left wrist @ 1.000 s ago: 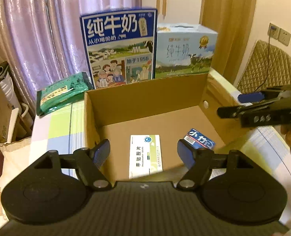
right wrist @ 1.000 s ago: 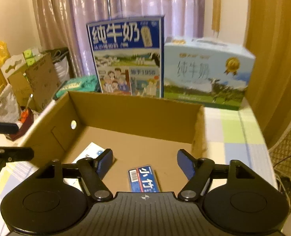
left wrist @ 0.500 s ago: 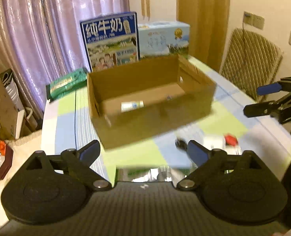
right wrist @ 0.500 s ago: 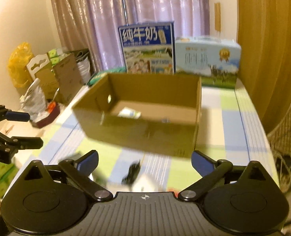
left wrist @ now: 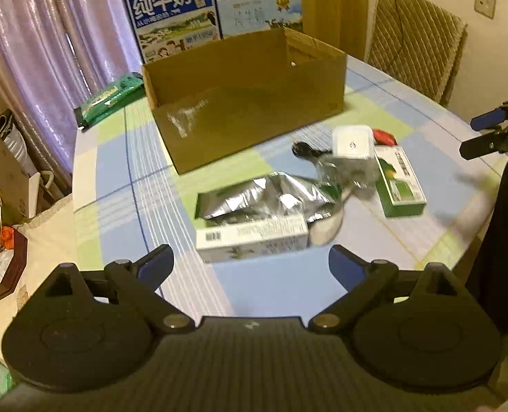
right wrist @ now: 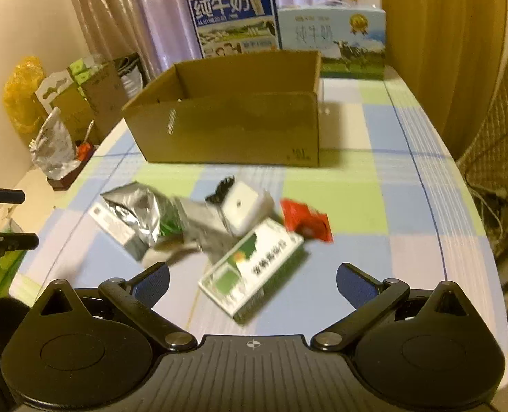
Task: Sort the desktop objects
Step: 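Move both tools back toward the remaining items on the table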
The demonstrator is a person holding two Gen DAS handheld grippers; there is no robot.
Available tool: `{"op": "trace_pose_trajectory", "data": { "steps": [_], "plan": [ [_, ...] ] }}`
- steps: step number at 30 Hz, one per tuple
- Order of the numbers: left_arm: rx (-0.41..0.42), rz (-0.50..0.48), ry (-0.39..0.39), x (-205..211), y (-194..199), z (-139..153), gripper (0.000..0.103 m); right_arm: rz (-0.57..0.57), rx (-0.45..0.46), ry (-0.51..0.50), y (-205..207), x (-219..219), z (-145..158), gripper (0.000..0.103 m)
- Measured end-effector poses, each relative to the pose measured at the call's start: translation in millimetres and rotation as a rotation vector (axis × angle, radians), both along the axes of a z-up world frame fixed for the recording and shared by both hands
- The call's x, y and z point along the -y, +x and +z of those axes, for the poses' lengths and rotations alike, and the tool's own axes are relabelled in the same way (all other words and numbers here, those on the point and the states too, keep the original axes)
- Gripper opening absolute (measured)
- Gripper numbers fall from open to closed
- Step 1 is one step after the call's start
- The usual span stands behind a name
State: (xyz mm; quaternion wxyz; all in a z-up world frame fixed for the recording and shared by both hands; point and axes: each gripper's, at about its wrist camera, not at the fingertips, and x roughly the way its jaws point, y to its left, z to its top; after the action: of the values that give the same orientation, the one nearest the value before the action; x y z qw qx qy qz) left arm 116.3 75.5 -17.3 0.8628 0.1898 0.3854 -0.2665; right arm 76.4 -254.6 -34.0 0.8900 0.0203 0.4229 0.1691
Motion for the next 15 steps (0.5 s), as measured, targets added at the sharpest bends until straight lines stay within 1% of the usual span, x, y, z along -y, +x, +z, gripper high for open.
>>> {"op": "trace_pose_trajectory", "data": {
  "steps": [8,15],
  "plan": [
    [-0.012,-0.031,-0.001,7,-2,-11,0.095,-0.029,-0.04,0.003,-14,-5,-17,0.101],
    [-0.02,-0.052,0.005,9,7,-18,0.095,-0.066,-0.07,0.012,-6,-22,-31,0.101]
  ]
}}
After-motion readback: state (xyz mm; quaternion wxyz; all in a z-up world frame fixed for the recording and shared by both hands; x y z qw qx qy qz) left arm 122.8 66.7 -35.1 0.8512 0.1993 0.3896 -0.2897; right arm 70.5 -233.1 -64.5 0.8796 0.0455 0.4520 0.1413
